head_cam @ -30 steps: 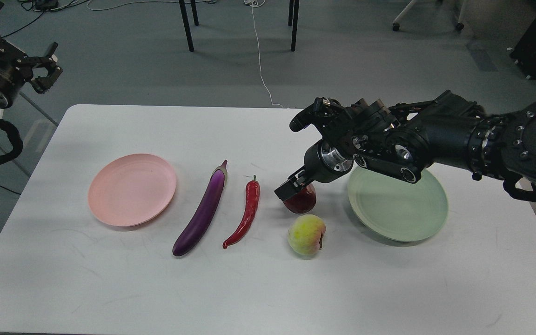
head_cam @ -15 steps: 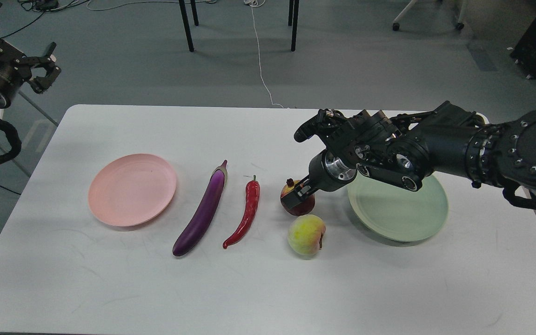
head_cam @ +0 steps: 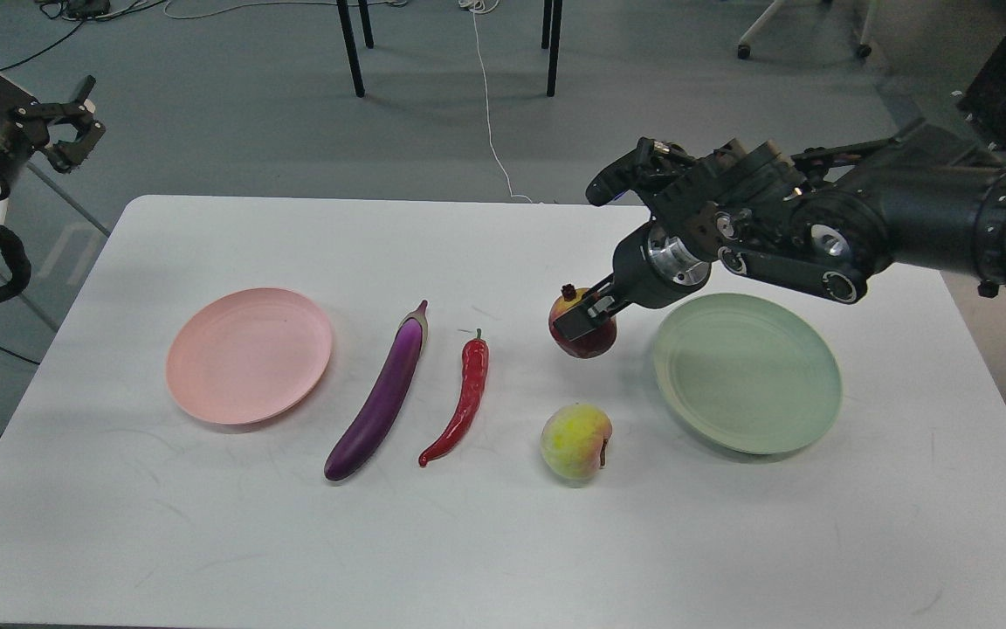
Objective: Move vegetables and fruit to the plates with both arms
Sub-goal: 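Move the apple onto the pale green plate and release it, then move the right hand to the yellow-green peach and grasp it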
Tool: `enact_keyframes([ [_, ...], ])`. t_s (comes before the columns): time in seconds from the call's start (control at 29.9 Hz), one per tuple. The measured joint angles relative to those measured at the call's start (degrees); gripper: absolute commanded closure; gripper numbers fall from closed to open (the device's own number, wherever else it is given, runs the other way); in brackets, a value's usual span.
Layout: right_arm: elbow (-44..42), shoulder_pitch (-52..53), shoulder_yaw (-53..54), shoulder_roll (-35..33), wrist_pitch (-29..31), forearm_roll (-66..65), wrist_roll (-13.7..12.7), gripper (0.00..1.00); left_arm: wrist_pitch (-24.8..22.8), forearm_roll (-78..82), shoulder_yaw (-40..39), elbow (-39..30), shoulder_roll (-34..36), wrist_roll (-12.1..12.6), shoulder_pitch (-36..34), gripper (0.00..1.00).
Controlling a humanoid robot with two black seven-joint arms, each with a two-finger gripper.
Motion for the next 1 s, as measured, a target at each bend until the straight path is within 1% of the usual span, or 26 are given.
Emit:
enact_keyframes([
  [0.17, 0.4, -1.0, -2.2, -7.6, -0.3, -0.3, -0.1, 0.46, 0.0, 0.0, 0.0, 0.0, 0.2, 0.0, 0.0, 0.01],
  [0.3, 0.1, -2.6, -2.7, -11.2, -0.4, -0.5, -0.1, 0.4, 0.0, 0.0, 0.1, 0.0, 0.3, 0.0, 0.0, 0.01],
  [0.44, -2.4, -6.4, -2.3, -11.8, -0.8, -0.8, -0.1, 0.34, 0.0, 0.0, 0.1, 0.0, 0.1, 0.0, 0.0, 0.01],
  [0.6, -4.0, -8.9, -2.0, -11.6, -1.5, -0.8, -0.2, 0.19, 0.0, 0.1, 0.1, 0.0, 0.1, 0.1, -0.5, 0.01],
  [0.77, -3.5, -8.3, -1.3, -12.0, -1.9, -0.4, -0.2, 0.08, 0.0, 0.1, 0.1, 0.0, 0.2, 0.1, -0.8, 0.01],
  [1.0, -3.0, -5.9, -0.7, -13.1, -1.7, -0.5, -0.2, 0.06, 0.0, 0.1, 0.1, 0.0, 0.2, 0.1, -0.9, 0.01],
])
